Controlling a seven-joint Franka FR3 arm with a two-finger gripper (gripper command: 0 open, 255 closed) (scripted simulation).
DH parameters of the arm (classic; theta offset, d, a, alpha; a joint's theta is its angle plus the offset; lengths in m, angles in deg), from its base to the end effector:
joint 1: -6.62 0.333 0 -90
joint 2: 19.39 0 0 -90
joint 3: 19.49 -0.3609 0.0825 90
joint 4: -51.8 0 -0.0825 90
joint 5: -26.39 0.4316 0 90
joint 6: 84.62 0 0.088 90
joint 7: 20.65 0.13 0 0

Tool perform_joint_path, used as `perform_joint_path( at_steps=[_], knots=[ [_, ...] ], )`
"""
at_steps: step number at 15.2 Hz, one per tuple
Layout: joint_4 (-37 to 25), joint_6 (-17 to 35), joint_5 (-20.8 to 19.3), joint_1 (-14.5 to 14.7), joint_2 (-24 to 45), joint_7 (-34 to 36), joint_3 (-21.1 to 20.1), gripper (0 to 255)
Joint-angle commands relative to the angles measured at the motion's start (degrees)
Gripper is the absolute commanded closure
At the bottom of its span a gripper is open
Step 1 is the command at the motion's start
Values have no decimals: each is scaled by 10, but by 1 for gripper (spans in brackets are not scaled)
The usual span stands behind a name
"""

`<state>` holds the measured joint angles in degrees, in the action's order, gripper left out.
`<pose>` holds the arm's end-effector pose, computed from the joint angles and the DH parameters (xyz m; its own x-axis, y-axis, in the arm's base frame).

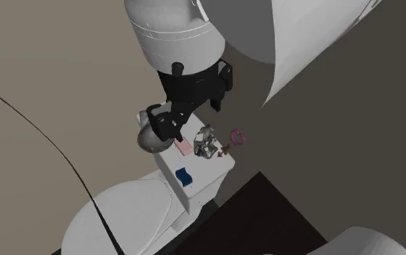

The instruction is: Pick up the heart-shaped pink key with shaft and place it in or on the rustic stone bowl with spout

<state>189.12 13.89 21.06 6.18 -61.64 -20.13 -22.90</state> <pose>0.3513 0.0118 0.5756 0.9973 0.0434 0.0591 0.0353 -0.9907 0.1317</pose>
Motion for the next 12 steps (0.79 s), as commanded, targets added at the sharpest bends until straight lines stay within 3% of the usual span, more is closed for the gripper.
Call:
perform_joint_path(
  at_steps=[1, 12],
  knots=[
    [0, 0, 0, 0, 0, 0, 0, 0],
    [61, 140, -85, -14, 165, -77, 23, 0]
  ],
)
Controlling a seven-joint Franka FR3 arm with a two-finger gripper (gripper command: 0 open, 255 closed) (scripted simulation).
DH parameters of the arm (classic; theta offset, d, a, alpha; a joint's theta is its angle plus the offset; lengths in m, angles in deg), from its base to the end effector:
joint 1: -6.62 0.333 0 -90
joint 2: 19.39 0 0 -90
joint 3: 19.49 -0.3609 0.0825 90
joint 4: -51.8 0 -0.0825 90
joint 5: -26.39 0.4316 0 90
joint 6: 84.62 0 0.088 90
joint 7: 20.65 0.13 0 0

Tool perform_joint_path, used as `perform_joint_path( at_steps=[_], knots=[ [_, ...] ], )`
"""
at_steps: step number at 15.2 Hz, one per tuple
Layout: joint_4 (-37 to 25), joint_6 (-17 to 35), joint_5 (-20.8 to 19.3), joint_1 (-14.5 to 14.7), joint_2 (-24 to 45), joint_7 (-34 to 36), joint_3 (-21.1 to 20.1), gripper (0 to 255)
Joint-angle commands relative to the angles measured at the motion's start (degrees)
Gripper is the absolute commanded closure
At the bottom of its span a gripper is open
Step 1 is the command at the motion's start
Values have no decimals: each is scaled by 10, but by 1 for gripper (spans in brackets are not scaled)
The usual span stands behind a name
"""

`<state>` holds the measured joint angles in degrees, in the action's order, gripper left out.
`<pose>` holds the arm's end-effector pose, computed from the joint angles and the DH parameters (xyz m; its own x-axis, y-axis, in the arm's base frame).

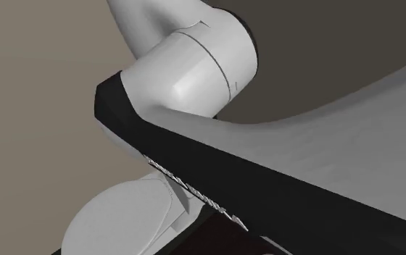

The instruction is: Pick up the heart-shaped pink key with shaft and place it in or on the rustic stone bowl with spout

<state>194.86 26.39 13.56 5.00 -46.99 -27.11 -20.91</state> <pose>0.4096 -0.0212 0.4458 0.9772 0.1814 -0.1100 0.2006 -0.9589 0.2006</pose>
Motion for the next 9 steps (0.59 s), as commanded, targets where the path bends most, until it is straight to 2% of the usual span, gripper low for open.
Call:
perform_joint_path(
  at_steps=[1, 9],
  knots=[
    [6, 28, -19, -5, 37, -12, 4, 0],
    [2, 125, -109, -29, 197, -34, 16, 0]
  ],
)
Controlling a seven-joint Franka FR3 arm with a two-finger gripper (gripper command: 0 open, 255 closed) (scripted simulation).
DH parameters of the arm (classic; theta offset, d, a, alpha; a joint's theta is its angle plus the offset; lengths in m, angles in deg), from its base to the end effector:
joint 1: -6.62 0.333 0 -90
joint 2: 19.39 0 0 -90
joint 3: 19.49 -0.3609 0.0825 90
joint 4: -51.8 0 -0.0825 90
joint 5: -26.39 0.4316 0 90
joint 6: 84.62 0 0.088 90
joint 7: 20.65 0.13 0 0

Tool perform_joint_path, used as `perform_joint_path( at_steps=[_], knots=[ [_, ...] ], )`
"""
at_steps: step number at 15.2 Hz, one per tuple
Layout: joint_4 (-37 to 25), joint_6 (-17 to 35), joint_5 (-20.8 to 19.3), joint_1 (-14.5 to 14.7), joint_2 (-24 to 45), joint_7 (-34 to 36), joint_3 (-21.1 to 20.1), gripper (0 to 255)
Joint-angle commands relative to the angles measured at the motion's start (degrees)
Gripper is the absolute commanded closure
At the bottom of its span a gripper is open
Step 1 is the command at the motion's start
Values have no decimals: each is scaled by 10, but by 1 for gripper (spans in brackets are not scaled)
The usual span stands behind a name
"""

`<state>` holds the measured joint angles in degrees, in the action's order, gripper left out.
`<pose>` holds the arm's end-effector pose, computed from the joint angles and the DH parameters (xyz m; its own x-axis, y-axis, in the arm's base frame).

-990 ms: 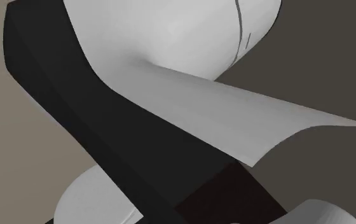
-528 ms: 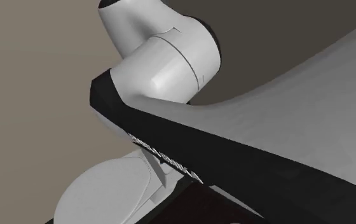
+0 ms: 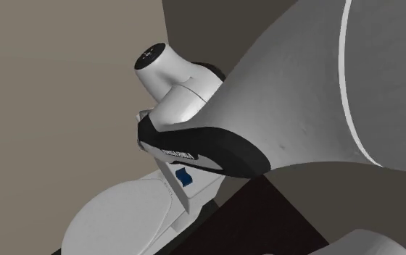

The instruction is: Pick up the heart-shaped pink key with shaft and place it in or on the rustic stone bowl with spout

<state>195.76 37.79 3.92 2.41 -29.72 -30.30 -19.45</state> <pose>0.4471 -0.0572 0.3236 0.9191 0.2896 -0.2672 0.3536 -0.9054 0.2351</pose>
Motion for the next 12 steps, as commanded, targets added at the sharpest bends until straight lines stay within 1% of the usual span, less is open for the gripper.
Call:
perform_joint_path(
  at_steps=[1, 7, 12],
  knots=[
    [-10, 21, -26, -6, 46, -2, 3, 0],
    [-44, 74, -114, -21, 180, 4, 18, 0],
    [-87, 102, -184, -25, 288, 12, 38, 0]
  ],
)
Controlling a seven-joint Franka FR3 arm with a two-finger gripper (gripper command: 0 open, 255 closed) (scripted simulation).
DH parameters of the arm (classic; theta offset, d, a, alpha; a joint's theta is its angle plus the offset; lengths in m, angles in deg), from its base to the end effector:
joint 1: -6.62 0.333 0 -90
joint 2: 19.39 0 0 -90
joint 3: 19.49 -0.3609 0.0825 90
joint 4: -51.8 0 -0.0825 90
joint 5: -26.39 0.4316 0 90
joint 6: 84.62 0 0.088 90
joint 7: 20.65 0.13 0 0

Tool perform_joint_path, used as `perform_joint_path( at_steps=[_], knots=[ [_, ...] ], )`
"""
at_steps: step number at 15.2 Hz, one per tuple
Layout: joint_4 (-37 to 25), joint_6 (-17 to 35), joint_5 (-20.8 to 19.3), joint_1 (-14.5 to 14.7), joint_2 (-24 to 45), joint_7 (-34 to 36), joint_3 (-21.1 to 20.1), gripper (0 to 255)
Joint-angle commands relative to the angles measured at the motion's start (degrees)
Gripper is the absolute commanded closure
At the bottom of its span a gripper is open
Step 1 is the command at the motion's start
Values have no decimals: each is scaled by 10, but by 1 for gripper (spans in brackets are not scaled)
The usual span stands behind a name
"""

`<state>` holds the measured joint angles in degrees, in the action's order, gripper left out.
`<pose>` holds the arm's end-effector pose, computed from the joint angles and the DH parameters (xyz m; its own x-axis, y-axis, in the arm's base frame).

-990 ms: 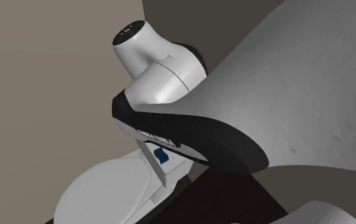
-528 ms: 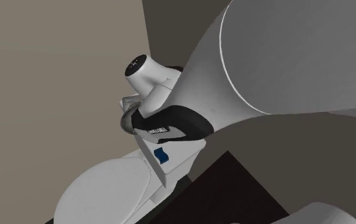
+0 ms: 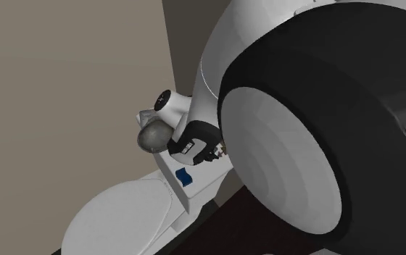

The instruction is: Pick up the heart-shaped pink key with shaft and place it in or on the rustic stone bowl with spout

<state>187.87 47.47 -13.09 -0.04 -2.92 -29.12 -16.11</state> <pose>0.4864 -0.1120 0.1628 0.7898 0.3976 -0.4671 0.5461 -0.8026 0.2401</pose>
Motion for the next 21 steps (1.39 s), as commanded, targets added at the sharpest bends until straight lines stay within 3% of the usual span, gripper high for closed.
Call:
perform_joint_path(
  at_steps=[1, 8, 15, 16, 21],
  knots=[
    [-7, 12, -19, -2, 25, 3, 7, 0],
    [-5, 54, -52, -11, 63, 23, 25, 0],
    [-5, 54, -52, -11, 63, 23, 25, 0],
    [-5, 54, -52, -11, 63, 23, 25, 255],
    [-5, 54, -52, -11, 63, 23, 25, 255]
  ],
)
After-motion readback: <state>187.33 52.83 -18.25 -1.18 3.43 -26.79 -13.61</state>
